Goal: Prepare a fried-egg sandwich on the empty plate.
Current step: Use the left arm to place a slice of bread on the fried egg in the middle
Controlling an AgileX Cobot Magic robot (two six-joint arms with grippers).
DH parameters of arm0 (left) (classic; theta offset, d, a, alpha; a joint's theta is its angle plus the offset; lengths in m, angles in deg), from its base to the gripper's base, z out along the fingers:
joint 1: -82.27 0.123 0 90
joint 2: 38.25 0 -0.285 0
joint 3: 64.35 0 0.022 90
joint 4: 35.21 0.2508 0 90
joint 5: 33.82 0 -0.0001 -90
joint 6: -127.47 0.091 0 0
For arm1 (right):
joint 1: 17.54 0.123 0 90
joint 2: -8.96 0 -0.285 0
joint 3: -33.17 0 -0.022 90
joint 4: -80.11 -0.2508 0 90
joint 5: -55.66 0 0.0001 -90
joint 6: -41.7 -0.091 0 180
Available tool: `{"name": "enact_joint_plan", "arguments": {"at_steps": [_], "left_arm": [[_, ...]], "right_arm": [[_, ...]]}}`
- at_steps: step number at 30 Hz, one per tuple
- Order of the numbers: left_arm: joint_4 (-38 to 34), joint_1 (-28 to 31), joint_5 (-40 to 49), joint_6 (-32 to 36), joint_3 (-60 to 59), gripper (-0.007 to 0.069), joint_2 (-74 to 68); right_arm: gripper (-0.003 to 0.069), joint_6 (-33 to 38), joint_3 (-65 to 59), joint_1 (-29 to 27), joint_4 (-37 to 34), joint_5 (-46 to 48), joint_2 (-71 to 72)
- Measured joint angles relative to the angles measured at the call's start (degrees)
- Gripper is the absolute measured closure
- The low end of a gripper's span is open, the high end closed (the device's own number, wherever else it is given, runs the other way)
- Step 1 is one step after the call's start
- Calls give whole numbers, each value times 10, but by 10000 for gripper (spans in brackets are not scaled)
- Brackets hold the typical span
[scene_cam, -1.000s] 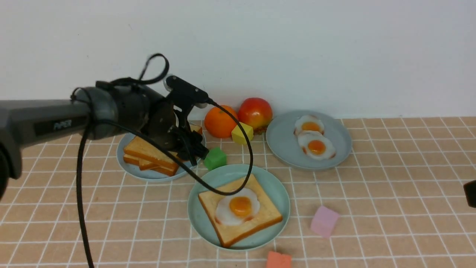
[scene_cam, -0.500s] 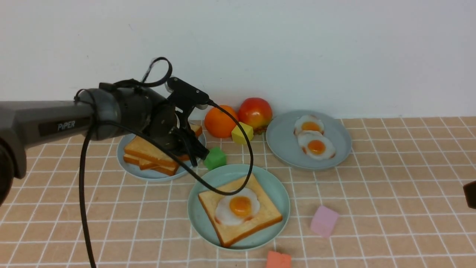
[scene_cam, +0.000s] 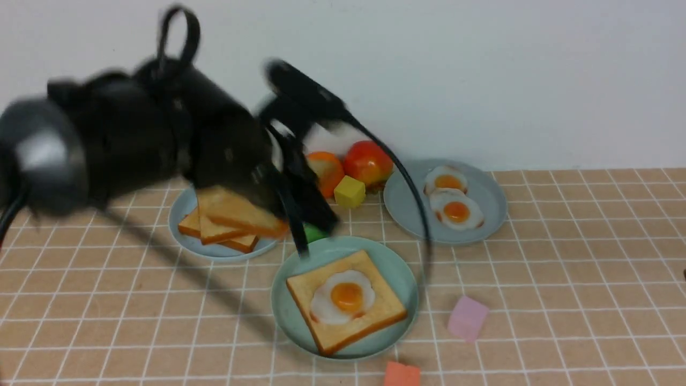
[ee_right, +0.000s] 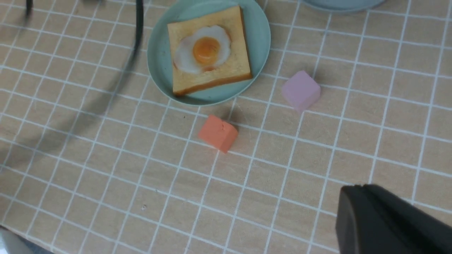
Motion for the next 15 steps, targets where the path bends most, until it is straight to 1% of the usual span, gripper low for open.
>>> {"name": "enact_joint_plan", "arguments": {"at_steps": [3,5,9,15], "left_arm": [[-1,-55,-28,29,-62,538,9],[0,-73,-44,34,-87,538,-4],[6,-76,-58,36,-90,538,-28],[51,-76,-98,37,-90,538,-64]], "right_arm": [[634,0,0,0,0,0,15],[633,0,0,0,1,1,25],[628,0,0,0,0,4,39],[627,0,0,0,-10,18,57]]}}
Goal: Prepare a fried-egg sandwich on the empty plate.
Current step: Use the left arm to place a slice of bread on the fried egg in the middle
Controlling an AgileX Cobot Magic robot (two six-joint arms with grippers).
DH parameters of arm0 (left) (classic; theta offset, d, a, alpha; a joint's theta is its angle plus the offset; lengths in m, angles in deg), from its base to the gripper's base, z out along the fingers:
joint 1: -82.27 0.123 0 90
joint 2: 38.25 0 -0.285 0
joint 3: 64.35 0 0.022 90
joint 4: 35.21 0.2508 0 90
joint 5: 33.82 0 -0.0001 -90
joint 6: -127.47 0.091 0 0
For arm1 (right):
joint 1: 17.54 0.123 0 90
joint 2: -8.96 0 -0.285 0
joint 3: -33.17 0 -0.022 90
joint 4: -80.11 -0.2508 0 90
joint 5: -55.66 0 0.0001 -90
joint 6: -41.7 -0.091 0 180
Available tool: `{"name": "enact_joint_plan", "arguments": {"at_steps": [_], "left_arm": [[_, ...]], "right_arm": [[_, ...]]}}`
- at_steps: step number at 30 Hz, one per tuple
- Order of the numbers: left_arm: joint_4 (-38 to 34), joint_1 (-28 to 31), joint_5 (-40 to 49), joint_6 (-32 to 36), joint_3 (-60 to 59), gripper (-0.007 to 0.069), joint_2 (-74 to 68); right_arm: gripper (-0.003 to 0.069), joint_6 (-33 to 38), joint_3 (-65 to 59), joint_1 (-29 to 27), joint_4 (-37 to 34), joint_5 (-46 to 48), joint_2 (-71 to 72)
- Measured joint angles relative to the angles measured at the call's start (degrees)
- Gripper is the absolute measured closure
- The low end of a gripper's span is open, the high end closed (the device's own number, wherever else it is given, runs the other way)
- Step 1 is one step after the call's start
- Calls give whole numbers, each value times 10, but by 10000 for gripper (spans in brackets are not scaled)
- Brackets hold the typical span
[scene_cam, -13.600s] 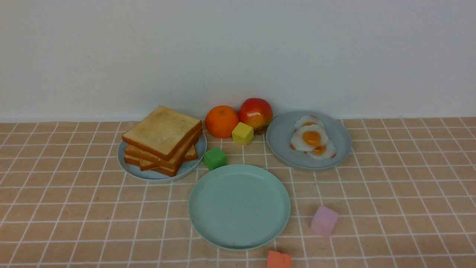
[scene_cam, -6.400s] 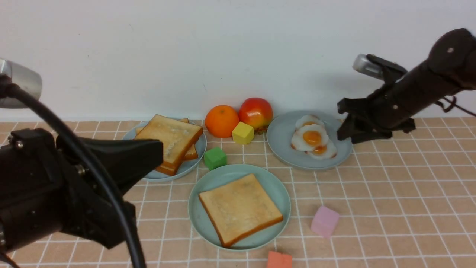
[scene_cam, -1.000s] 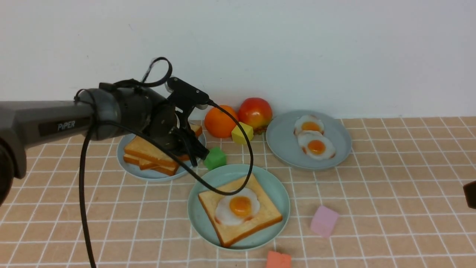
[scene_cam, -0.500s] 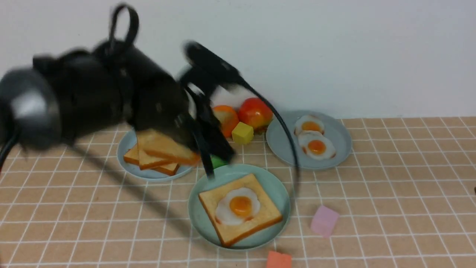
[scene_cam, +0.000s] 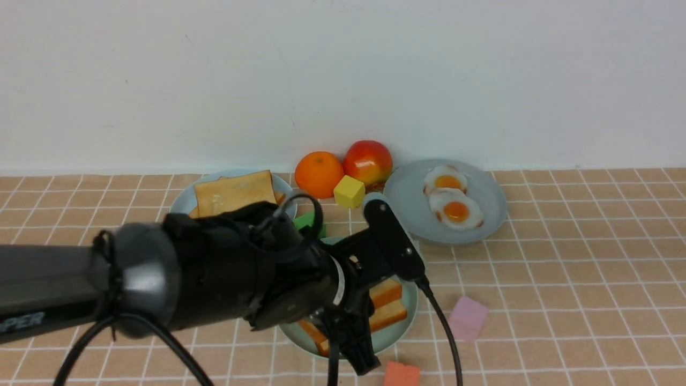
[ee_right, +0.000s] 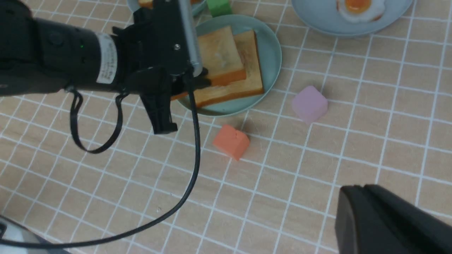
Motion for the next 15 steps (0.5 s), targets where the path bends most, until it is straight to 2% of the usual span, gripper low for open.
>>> {"name": "enact_joint_plan", "arguments": {"at_steps": [15], "left_arm": [[53,0,-50,1,0,544,-50]], "right_arm": [[617,0,0,0,-1,27,1]]}}
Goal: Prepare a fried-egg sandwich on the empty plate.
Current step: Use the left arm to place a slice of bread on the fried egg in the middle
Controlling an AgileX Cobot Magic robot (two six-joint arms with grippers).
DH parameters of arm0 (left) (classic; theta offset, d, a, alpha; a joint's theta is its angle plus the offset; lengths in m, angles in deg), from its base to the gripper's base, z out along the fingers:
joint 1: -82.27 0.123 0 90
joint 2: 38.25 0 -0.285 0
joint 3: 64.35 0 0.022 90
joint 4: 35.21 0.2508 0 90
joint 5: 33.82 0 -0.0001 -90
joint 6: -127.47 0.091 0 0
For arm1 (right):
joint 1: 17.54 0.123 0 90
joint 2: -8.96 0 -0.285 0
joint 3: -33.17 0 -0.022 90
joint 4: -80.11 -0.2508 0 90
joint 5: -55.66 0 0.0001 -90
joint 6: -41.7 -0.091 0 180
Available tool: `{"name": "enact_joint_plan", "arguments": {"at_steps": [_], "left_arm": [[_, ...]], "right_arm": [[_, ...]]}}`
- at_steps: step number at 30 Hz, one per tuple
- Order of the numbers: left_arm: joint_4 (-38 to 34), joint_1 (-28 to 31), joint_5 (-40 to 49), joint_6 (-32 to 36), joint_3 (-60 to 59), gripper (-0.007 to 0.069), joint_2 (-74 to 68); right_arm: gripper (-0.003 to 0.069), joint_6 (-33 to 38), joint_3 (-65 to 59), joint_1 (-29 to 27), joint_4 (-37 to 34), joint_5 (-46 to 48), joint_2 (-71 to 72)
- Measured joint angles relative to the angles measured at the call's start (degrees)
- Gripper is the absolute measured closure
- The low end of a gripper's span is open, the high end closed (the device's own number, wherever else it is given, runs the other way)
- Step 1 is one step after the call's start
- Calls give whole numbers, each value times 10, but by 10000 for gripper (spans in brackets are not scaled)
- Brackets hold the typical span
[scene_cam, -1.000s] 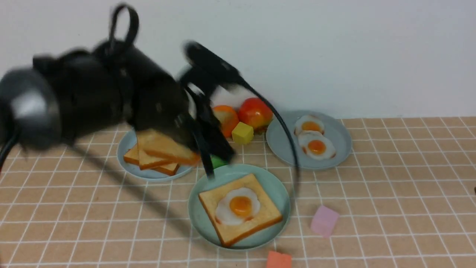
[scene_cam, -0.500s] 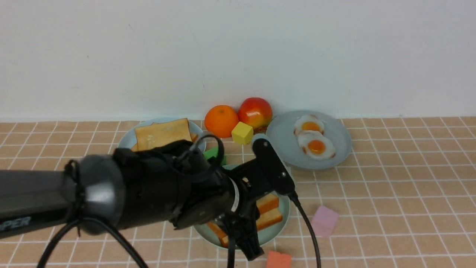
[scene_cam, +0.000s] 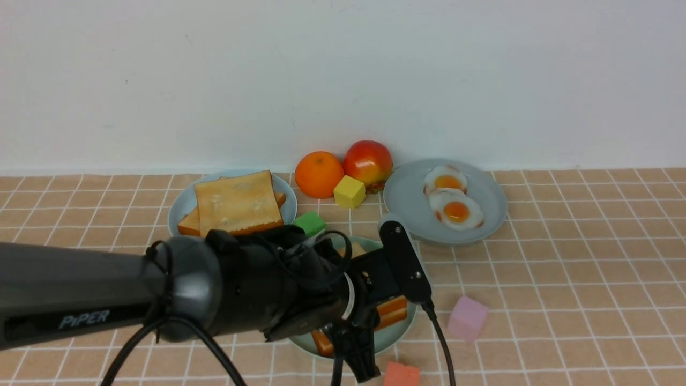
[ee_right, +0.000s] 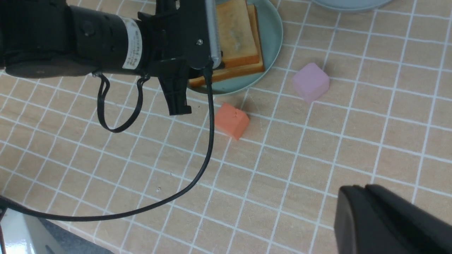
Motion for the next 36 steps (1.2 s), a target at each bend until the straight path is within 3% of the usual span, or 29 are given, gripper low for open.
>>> {"name": "enact_joint_plan", "arguments": {"at_steps": [12,17,25,36], "left_arm": [[2,0,-1,0,0,542,-3],[2,0,0,0,0,468,-3],[0,0,0,-35,0,287,-3],[0,0,3,-54,0,249,31]], "right_arm": [[608,0,0,0,0,0,0],[603,0,0,0,-1,0,0],[594,0,0,0,-1,0,0],[585,0,0,0,-1,0,0]]}}
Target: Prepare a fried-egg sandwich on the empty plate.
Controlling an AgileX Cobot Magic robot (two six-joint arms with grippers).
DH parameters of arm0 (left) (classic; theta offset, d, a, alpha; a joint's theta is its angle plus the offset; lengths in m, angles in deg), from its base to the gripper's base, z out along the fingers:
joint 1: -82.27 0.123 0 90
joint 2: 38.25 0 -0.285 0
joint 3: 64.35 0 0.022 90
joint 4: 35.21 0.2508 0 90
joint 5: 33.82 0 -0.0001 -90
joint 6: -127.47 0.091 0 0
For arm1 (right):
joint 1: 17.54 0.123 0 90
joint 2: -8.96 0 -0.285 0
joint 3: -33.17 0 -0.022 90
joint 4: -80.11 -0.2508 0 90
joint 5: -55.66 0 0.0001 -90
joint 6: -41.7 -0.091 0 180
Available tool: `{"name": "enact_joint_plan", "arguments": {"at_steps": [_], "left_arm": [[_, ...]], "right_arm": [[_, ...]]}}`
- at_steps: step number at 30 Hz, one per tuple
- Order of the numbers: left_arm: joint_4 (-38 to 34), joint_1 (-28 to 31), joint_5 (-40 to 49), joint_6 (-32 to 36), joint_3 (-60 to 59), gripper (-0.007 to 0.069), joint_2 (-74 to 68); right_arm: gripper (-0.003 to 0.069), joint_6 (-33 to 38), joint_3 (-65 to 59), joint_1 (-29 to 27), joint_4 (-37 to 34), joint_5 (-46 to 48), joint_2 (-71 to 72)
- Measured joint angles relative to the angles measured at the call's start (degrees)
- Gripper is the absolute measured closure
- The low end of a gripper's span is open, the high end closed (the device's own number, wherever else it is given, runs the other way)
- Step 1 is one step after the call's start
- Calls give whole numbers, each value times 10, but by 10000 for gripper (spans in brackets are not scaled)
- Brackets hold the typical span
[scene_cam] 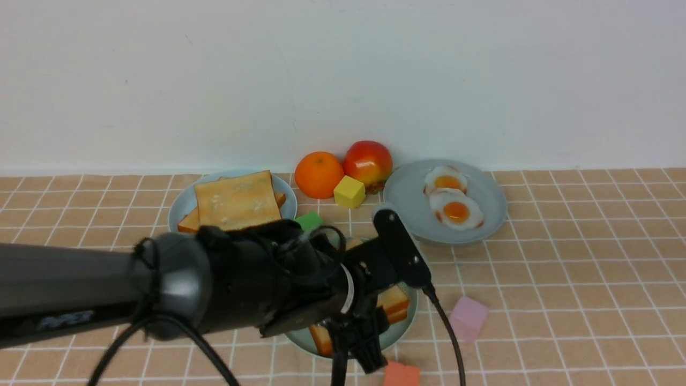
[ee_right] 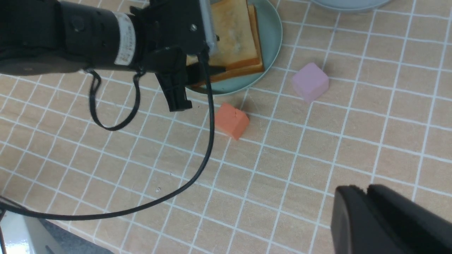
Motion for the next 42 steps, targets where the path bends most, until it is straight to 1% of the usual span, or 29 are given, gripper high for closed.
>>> {"name": "enact_joint_plan", "arguments": {"at_steps": [8,11,13,15,17,18,21,22,25,28,32,34,36,39,42], "left_arm": [[-10,-1,3,-27,0,249,62],[-22,-18,25,-41,0,251,114],[-41,-34,41,-61,0,272,165],[-69,-47,55,-92,0,330,219],[-95,-54,63,-131,-5,411,277],[-107,-54,68,-150,-14,475,318],[-118,-54,70,-190,-64,617,417],[-119,-54,68,-196,-84,638,455],[-121,-54,39,-207,-179,638,564],[-122,-54,-14,-229,-282,638,684],[-122,-54,-82,-258,-391,638,778],[-122,-54,-116,-264,-429,638,803],[-122,-54,-140,-266,-456,638,816],[-122,-54,-146,-267,-470,638,820],[-122,-54,-146,-267,-472,638,820]], "right_arm": [[578,0,0,0,0,0,0],[574,0,0,0,2,0,0],[574,0,0,0,7,0,0],[574,0,0,0,14,-2,2],[574,0,0,0,21,-10,8],[574,0,0,0,25,-16,15],[574,0,0,0,44,-21,49],[574,0,0,0,53,-20,64],[574,0,0,0,76,-11,113],[574,-15,-2,0,95,0,180],[574,-42,-31,0,110,0,257],[584,-59,-56,0,117,-5,291],[613,-76,-89,0,121,-24,322],[666,-100,-142,0,122,-74,349],[673,-117,-202,0,123,-165,354]]}}
